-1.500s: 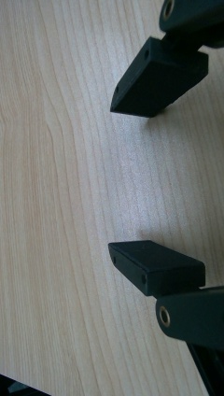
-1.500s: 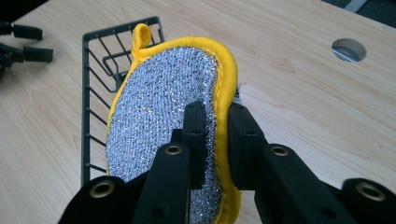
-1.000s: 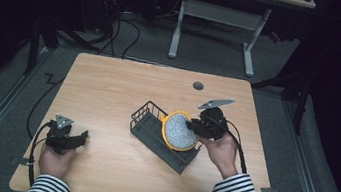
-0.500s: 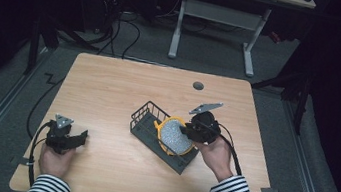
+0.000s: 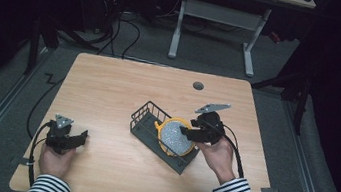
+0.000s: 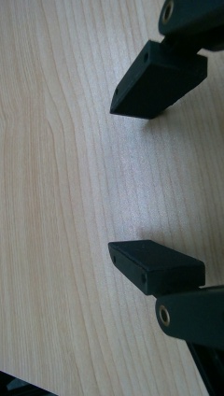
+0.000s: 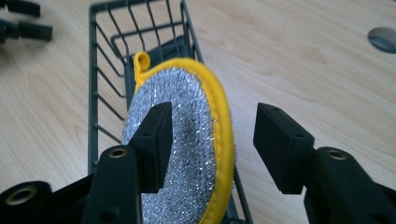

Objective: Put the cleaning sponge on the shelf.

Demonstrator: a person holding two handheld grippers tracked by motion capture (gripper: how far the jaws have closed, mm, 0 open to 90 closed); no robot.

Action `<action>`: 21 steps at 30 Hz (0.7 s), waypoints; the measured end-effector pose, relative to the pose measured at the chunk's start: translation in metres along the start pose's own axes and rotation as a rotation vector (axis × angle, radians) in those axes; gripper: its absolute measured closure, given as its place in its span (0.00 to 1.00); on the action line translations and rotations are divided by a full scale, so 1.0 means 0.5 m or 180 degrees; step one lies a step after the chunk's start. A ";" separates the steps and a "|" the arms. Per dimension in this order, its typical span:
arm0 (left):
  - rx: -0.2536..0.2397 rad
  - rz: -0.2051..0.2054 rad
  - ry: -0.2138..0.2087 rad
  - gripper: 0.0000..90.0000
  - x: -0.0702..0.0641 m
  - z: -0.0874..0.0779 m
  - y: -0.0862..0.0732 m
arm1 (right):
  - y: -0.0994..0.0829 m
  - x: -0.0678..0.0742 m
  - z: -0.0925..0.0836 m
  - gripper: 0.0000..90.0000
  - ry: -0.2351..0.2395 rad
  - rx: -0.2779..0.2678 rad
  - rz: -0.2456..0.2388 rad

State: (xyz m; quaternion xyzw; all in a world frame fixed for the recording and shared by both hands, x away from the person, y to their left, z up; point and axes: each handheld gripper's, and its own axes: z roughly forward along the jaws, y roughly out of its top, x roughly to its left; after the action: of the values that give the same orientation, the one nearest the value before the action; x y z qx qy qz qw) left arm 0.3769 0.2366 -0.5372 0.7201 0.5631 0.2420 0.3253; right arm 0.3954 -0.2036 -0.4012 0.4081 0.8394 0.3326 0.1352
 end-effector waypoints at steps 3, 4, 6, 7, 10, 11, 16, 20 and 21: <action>0.0001 0.0001 0.0000 0.32 0.000 0.000 0.000 | -0.001 -0.005 -0.012 0.50 -0.0002 -0.0100 0.0065; 0.0001 0.0002 0.0000 0.32 0.000 0.000 0.000 | -0.001 -0.007 -0.017 0.50 -0.0018 -0.0132 0.0068; 0.0000 0.0004 -0.0001 0.32 0.000 0.000 0.000 | -0.003 -0.013 -0.026 0.49 -0.0040 -0.0203 0.0092; 0.0004 0.0005 -0.0004 0.32 0.000 0.000 0.000 | -0.004 -0.016 -0.030 0.49 -0.0049 -0.0228 0.0118; 0.0005 0.0007 -0.0004 0.32 0.000 0.000 0.000 | -0.007 -0.026 -0.048 0.49 -0.0106 -0.0308 0.0163; 0.0003 0.0008 -0.0002 0.32 0.000 0.000 0.000 | -0.008 -0.028 -0.053 0.49 -0.0117 -0.0323 0.0181; 0.0003 0.0010 -0.0009 0.32 0.000 0.000 0.000 | -0.022 -0.048 -0.084 0.50 -0.0225 -0.0446 0.0267; 0.0002 0.0010 -0.0011 0.32 -0.001 0.000 0.000 | -0.032 -0.062 -0.104 0.50 -0.0276 -0.0508 0.0317; 0.0002 0.0011 -0.0012 0.32 -0.001 0.000 0.000 | -0.036 -0.065 -0.110 0.50 -0.0295 -0.0527 0.0337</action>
State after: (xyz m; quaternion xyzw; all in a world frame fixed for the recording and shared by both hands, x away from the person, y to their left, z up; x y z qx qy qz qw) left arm 0.3769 0.2363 -0.5372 0.7217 0.5612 0.2410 0.3257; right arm 0.3779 -0.2612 -0.3739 0.4542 0.7792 0.3882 0.1893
